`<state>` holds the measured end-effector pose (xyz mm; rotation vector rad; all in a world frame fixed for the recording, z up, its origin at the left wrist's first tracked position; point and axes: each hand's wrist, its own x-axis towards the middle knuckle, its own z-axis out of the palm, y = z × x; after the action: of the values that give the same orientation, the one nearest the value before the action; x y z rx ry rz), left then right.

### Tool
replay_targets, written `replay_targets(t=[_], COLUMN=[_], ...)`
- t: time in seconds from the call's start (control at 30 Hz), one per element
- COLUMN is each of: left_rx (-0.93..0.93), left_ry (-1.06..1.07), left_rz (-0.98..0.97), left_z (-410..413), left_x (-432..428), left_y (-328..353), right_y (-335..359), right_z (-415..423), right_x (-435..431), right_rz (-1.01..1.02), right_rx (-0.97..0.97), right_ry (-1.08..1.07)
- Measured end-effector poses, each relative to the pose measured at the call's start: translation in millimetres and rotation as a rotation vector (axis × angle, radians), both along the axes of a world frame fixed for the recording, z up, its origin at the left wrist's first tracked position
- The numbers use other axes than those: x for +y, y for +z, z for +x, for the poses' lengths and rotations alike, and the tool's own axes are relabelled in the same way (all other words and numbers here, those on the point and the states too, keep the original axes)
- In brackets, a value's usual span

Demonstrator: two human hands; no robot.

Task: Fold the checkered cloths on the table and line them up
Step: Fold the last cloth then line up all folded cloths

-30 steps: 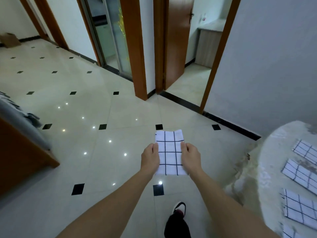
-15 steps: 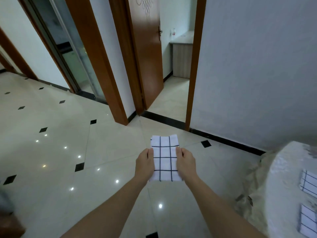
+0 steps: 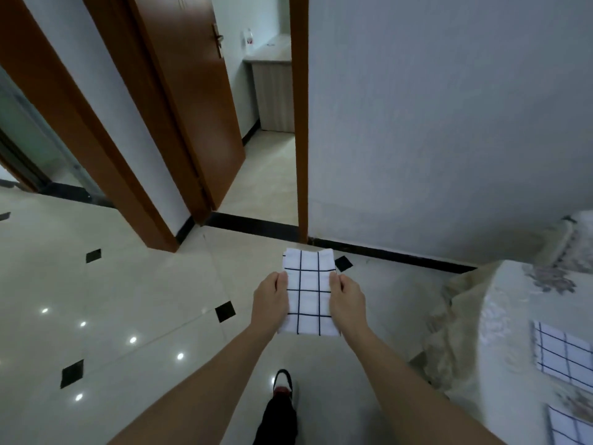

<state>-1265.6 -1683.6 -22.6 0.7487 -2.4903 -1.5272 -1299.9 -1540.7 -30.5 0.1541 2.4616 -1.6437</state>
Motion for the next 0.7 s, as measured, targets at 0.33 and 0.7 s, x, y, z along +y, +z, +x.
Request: replay_targets(t=[0.33, 0.7], left_rx=[-0.012, 0.024], left_ry=[-0.303, -0.751], left_rz=[0.07, 0.067], left_z=[-197.5, -318.8], left_x=[9.2, 127.1], left_y=[-4.7, 9.6], right_y=[2.5, 30.0], right_z=[-149.1, -203.1], right_x=[11.5, 108.8], right_rz=[0.075, 0.052], right_rx=[-0.016, -0.02], right_ry=[-0.344, -0.749])
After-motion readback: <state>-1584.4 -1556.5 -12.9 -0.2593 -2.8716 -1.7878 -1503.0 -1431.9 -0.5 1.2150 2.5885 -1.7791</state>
